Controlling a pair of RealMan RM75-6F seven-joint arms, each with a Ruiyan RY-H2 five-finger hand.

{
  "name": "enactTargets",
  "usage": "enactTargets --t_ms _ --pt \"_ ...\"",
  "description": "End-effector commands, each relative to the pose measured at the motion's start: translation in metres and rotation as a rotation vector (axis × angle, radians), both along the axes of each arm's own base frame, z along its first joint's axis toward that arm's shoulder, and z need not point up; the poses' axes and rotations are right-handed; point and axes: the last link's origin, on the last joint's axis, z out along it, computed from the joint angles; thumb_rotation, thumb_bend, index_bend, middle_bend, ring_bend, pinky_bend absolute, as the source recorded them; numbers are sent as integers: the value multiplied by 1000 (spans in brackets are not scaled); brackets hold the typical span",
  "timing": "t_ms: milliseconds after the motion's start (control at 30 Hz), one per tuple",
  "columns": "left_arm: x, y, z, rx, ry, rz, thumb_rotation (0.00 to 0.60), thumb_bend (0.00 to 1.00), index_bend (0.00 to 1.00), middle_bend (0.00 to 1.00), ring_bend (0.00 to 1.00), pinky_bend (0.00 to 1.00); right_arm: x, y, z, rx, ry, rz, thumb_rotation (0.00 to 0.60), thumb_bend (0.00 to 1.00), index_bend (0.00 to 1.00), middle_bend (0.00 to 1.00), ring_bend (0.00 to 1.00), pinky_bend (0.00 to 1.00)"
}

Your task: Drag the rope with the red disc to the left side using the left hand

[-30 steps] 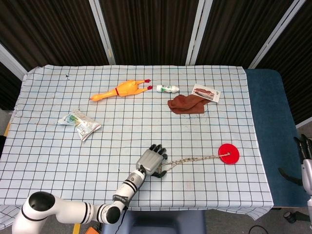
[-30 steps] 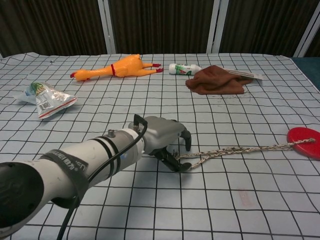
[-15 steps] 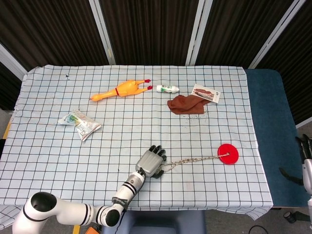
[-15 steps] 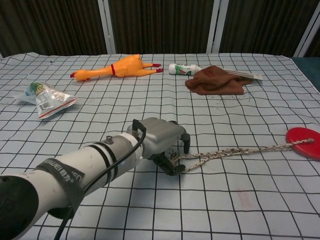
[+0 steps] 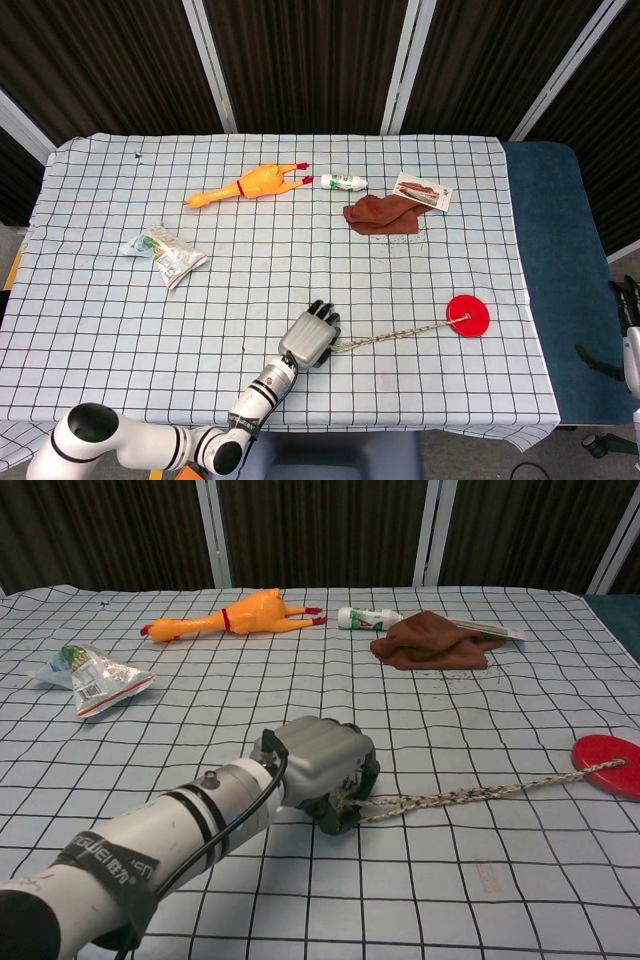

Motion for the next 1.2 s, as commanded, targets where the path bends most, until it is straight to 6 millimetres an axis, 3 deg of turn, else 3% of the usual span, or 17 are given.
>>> enactTargets --t_ms 33,367,667,900,1200 --pt "0 -1 -1 -2 -2 -2 600 436 601 249 113 151 0 0 0 -2 -1 1 600 290 0 0 0 0" --pt "-1 -2 11 40 -61 6 600 760 868 306 143 183 1 0 1 -3 0 6 600 290 0 0 0 0" --pt "-29 3 50 174 -91 6 600 779 892 314 143 185 7 -1 1 0 6 17 600 290 0 0 0 0" --pt "-79 9 110 339 -82 61 600 780 899 314 134 185 15 -5 -1 0 8 34 600 290 0 0 0 0" --pt "-174 20 209 581 5 260 600 779 901 310 114 198 21 -8 -2 -6 7 52 600 291 0 0 0 0"
